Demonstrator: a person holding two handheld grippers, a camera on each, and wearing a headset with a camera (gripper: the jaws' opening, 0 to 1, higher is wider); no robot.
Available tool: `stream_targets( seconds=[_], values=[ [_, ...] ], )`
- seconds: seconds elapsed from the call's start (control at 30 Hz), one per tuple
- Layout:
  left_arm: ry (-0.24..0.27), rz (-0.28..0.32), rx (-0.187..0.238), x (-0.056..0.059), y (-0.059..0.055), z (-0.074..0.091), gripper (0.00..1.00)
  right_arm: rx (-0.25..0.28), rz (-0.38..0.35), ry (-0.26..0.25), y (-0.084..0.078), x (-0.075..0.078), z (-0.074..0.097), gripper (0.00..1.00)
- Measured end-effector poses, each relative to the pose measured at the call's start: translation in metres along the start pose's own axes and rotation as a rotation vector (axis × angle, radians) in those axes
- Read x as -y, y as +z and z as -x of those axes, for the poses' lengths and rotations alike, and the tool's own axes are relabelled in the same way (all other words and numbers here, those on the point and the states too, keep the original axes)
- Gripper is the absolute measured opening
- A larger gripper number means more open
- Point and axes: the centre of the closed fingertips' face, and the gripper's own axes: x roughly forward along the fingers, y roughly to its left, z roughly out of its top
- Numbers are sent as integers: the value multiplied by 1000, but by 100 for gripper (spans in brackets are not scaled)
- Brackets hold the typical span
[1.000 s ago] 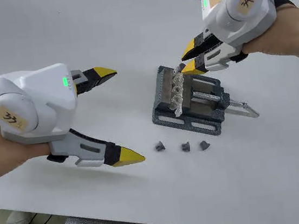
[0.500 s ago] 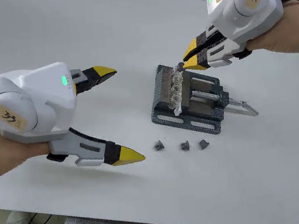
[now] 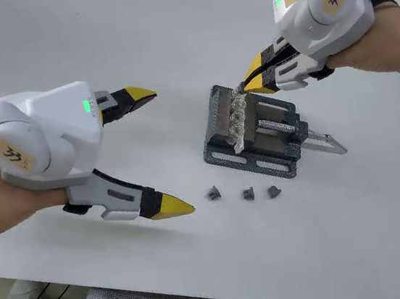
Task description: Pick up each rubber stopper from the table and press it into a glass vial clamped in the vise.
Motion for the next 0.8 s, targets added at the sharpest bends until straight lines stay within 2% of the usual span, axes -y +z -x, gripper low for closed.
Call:
stream_targets(
  seconds=[0.8],
  values=[
    [-7,-1,7,-1,1,-4,98,-30,17,20,-2,0,-2,0]
  ],
)
